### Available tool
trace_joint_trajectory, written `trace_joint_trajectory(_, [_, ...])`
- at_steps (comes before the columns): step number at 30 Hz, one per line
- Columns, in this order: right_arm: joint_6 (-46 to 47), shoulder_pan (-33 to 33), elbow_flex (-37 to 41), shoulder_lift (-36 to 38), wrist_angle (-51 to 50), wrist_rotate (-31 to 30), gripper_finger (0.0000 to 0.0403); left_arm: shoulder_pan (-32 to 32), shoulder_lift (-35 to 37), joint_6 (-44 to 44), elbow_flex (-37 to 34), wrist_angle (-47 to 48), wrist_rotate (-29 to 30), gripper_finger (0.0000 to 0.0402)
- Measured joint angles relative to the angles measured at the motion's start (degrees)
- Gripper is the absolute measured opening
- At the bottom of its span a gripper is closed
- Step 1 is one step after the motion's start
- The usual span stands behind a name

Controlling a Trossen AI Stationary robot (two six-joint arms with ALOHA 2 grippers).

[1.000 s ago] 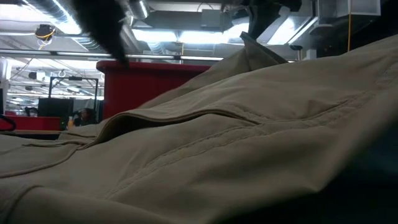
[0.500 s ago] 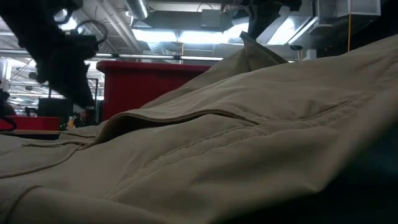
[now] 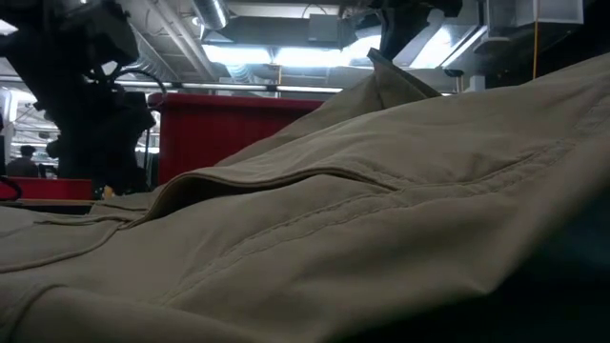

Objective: Fold laundry
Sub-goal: Fold the gray shorts

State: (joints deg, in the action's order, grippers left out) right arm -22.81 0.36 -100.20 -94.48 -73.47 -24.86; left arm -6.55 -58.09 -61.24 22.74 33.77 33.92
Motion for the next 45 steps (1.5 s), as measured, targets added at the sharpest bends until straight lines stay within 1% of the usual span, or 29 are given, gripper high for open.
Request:
trace_joint_trajectory(3, [-0.02, 0.0, 0.0, 0.0, 0.01, 0.02, 0.0012, 0.94, -0.01, -0.14, -2.14, -4.3, -0.73, 0.0183])
trace_joint_trajectory(7, [-0.02, 0.0, 0.0, 0.0, 0.02, 0.02, 0.0012, 1.31, -0.04, -0.18, -4.98, -10.85, -4.54, 0.0183])
trace_joint_trajectory(9, [-0.04, 0.0, 0.0, 0.0, 0.02, 0.02, 0.0012, 1.3, -0.04, -0.27, -5.1, -11.47, -5.59, 0.0183])
trace_joint_trajectory(15, [-0.04, 0.0, 0.0, 0.0, 0.02, 0.04, 0.0012, 1.32, -0.04, 0.29, -5.1, -11.9, -11.37, 0.0183])
trace_joint_trajectory(20, [-0.04, 0.0, 0.0, 0.0, 0.02, 0.07, 0.0012, 1.3, 0.46, 2.77, -5.1, -11.98, -17.6, 0.0183])
trace_joint_trajectory(22, [-0.04, 0.0, 0.0, 0.0, 0.03, 0.06, 0.0012, 1.3, 0.47, 2.88, -5.08, -12.11, -18.39, 0.0183])
trace_joint_trajectory(32, [-0.03, 0.0, 0.0, 0.0, 0.02, 0.04, 0.0012, 1.3, 0.47, 2.89, -5.07, -12.07, -18.64, 0.0181])
trace_joint_trajectory(34, [-0.03, 0.0, 0.0, 0.0, 0.02, 0.04, 0.0012, 1.3, 0.47, 2.09, -5.07, -12.1, -18.69, 0.0171])
trace_joint_trajectory(37, [-0.02, 0.0, 0.0, 0.07, -0.05, 0.04, 0.0012, 1.27, 0.45, -0.23, -5.07, -13.71, -18.2, 0.0141])
trace_joint_trajectory(40, [0.0, 0.0, 0.0, 0.67, -0.05, 0.02, 0.0012, 1.1, 0.45, -0.98, -5.07, -18.29, -18.26, 0.0095])
trace_joint_trajectory(44, [1.9, 0.0, 0.0, 2.75, -0.3, 0.04, 0.0012, -0.39, 0.47, 0.77, -5.05, -23.83, -18.42, 0.0023])
trace_joint_trajectory(45, [3.11, 0.0, 0.0, 3.38, -0.53, 0.04, 0.0012, -0.96, 0.47, 1.38, -5.05, -24.82, -18.41, 0.0013])
